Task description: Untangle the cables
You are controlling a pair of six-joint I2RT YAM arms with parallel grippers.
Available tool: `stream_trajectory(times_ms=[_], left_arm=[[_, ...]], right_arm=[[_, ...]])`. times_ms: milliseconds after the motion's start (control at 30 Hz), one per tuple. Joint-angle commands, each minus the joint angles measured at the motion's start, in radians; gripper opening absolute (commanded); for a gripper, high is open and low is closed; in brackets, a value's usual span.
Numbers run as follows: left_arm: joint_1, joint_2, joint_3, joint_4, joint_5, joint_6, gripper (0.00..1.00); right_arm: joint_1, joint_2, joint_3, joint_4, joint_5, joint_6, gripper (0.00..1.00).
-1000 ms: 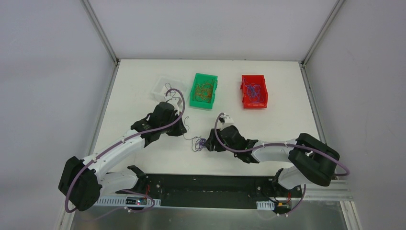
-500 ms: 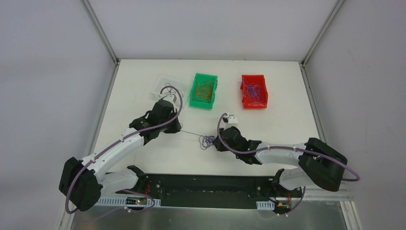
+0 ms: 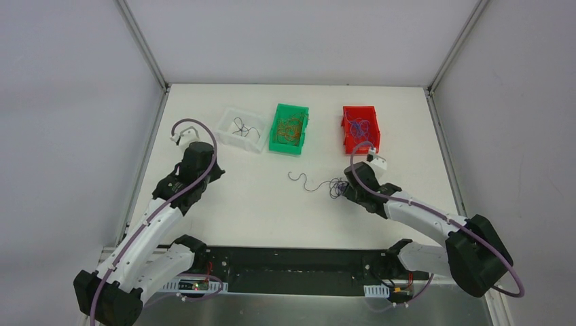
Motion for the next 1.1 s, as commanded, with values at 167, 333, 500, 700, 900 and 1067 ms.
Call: stream_trajectory(times_ms=[167,333,500,700,900,1067], left_arm=[[-0.007,0.109,-0.033,0.213,0.561,0.118,0.24],[-0.152,0.188,-0.028,0.318,0.587,0.145,0.61],[-0.304,0.352,0.043,0.385,0.564,0.134,0.66],[-0.402,0.564,0.165,0.427,0.565,0.122,0.60],[-0.447,0.728,0.278,0.446,0.605,0.113,0.57],[-0.459,0.830,0.351,0.454,0.658,0.094,0.56]], right_arm=[[-0.027,-0.087,0.028,0.021,-0.289,-0.091,0.32],[-0.027,-0.110,0.068,-0.021,-0.329,-0.111,0.32],[-0.028,-0.130,0.111,-0.097,-0.240,-0.111,0.53],[-0.092,-0.099,0.178,-0.228,-0.136,-0.122,0.46],[-0.170,-0.023,0.179,-0.198,-0.236,-0.159,0.40],[-0.176,0.062,0.194,-0.154,-0.321,-0.188,0.39]])
